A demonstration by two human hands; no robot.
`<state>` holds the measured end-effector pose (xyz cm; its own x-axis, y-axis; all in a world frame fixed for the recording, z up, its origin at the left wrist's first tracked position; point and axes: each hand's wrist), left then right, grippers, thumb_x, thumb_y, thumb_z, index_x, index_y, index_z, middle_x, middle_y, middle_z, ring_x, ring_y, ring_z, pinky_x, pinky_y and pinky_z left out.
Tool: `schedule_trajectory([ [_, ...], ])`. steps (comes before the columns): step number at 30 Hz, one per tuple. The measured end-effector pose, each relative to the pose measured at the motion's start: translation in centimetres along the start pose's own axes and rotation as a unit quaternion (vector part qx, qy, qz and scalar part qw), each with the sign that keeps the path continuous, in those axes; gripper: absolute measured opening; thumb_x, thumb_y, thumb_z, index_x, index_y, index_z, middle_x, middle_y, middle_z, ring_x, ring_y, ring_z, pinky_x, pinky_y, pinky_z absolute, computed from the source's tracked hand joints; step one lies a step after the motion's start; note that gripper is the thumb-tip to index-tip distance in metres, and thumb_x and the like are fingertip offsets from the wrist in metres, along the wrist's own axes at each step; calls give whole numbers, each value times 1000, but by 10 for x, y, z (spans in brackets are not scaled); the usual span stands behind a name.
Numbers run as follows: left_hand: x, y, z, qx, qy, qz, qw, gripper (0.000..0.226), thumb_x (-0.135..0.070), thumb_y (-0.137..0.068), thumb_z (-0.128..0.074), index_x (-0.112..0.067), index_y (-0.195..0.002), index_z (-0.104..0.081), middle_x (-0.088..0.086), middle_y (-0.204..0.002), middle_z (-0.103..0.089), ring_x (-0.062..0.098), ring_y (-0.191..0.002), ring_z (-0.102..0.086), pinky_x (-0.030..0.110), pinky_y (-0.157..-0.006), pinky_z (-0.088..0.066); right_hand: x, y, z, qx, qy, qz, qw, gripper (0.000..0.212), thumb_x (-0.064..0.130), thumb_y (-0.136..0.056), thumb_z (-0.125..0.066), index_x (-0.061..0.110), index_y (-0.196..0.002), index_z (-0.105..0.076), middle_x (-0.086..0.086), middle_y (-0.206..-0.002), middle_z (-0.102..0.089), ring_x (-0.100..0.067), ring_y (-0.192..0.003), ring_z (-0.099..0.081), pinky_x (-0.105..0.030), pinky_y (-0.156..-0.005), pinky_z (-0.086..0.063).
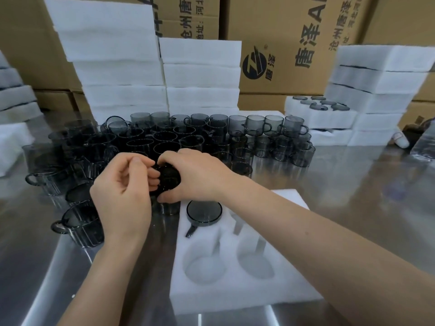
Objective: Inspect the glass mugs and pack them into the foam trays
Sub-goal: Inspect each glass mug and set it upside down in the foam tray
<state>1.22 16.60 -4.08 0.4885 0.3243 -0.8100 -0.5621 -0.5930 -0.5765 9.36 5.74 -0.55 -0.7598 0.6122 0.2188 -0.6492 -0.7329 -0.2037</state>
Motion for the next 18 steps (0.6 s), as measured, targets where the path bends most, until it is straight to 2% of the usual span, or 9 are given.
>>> schedule_trajectory([
  [5,-4,0,-4,2,-9,-9,1000,23,-14,-92,-44,-12,-83,-65,0,-74,-66,13,-69,-65,28,-65,-57,1,3,-1,-30,30,15,999,56,49,-70,-73,23,-115,-53,0,-92,-58,-24,-85,-58,-36,-69,-50],
  [7,-6,-1,-6,0,-15,-33,999,22,-11,-93,-44,-11,-87,-65,-2,-80,-67,14,-78,-66,33,-72,-57,-2,7,6,-46,-45,-6,998,52,46,-69,-75,25,-113,-57,2,-94,-64,-22,-87,-61,-34,-74,-53],
  [10,-11,-6,-11,13,-28,-64,997,24,-7,-88,-45,-12,-100,-65,1,-98,-67,14,-96,-64,39,-87,-54,-13,16,23,-93,-163,-51,981,45,40,-72,-77,29,-114,-64,12,-97,-66,-9,-90,-60,-12,-78,-45],
  [11,-13,-7,-14,31,-23,-62,997,30,-6,-84,-45,-12,-106,-64,1,-105,-66,12,-102,-63,36,-92,-52,-17,19,29,-106,-204,-67,971,40,37,-74,-77,28,-112,-67,12,-94,-67,-8,-88,-61,-10,-77,-45],
  [12,-16,-9,-18,59,-16,-55,997,37,-5,-79,-44,-14,-111,-63,0,-110,-65,9,-107,-61,31,-96,-50,-21,23,34,-110,-269,-82,953,34,32,-77,-76,25,-110,-69,8,-93,-71,-9,-85,-63,-16,-79,-50],
  [13,-19,-11,-24,95,-9,-44,994,45,-5,-75,-44,-17,-116,-61,-2,-116,-64,6,-113,-58,28,-99,-48,-26,28,39,-106,-354,-92,925,29,26,-81,-75,21,-108,-69,-1,-94,-73,-14,-85,-66,-27,-83,-56],
  [14,-22,-12,-30,136,-5,-34,990,52,-6,-72,-45,-20,-120,-58,-4,-121,-62,4,-118,-56,26,-103,-45,-31,33,42,-101,-437,-97,889,25,20,-85,-72,15,-109,-69,-9,-97,-73,-21,-87,-67,-38,-85,-58],
  [15,-24,-14,-37,180,-10,-29,983,59,-8,-69,-46,-23,-125,-56,-6,-126,-59,2,-122,-53,27,-106,-42,-36,39,45,-97,-503,-99,853,22,15,-88,-69,12,-110,-67,-14,-99,-71,-27,-87,-66,-43,-85,-58],
  [18,-27,-18,-56,297,-61,-37,952,72,-16,-67,-55,-26,-138,-47,-8,-136,-53,4,-127,-50,32,-110,-41,-52,53,50,-105,-596,-94,790,19,19,-92,-63,10,-108,-66,-15,-98,-68,-32,-86,-64,-41,-78,-61],
])
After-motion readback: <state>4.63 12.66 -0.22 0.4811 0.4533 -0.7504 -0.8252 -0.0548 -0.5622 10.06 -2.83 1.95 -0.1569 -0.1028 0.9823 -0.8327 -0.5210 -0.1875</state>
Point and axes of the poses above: each hand's wrist, its own y-axis away from the middle knuckle, its own z-axis out of the back of the hand, x = y × z
